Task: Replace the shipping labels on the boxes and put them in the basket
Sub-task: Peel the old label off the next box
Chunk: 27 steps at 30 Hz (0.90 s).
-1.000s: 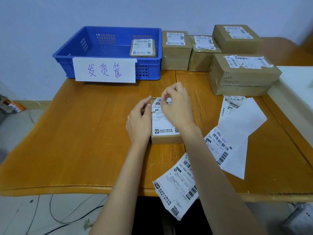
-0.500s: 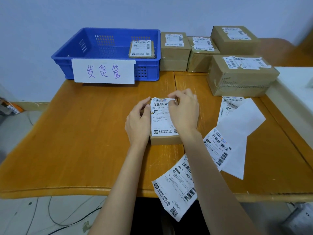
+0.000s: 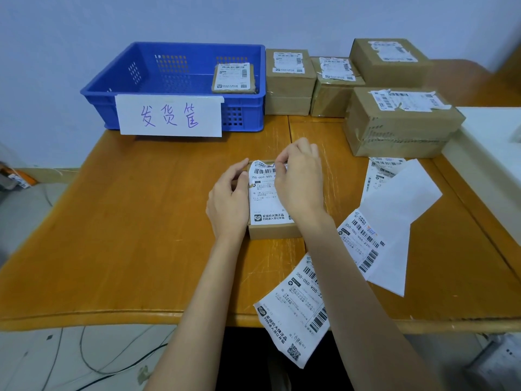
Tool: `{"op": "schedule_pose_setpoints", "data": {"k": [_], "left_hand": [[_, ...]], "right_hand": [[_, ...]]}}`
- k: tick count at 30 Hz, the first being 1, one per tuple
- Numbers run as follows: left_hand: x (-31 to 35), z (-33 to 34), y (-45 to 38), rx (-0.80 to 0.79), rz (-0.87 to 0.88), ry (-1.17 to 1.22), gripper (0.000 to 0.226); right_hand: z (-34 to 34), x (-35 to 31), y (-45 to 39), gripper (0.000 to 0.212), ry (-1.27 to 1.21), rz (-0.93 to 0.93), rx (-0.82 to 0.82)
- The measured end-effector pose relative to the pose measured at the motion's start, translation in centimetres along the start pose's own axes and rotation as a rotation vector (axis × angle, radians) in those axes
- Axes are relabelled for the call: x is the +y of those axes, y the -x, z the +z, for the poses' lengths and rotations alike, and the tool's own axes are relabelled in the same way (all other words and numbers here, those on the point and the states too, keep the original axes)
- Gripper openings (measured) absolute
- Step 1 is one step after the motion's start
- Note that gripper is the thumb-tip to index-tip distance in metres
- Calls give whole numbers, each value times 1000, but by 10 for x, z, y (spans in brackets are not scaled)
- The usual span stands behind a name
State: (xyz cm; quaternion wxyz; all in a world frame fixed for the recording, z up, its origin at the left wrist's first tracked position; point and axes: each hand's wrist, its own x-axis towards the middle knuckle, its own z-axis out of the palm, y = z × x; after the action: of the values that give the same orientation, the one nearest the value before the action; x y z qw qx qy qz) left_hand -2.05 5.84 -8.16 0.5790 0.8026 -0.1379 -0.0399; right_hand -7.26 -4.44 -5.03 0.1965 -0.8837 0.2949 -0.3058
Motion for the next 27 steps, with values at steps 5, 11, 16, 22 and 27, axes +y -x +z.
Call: {"op": "schedule_pose_setpoints", "data": {"k": [5,11,16,22,27], "left_hand": [[1,0,1,-3,-2,11,28],[-1,0,0,-19,8,2,28],[-1,0,0,-21,15,3,28],[-1,0,0,-23,20,0,29],[-2,0,0,-17,26,15,29]], "right_hand": [[-1,-1,0,8,10,7,-6],[-6,4,11,20,-12,205,221],[-3,7,12,13,40,201,128],[0,9,8,8,-11,151,140],[1,9,6,10,-65,88,85]]}}
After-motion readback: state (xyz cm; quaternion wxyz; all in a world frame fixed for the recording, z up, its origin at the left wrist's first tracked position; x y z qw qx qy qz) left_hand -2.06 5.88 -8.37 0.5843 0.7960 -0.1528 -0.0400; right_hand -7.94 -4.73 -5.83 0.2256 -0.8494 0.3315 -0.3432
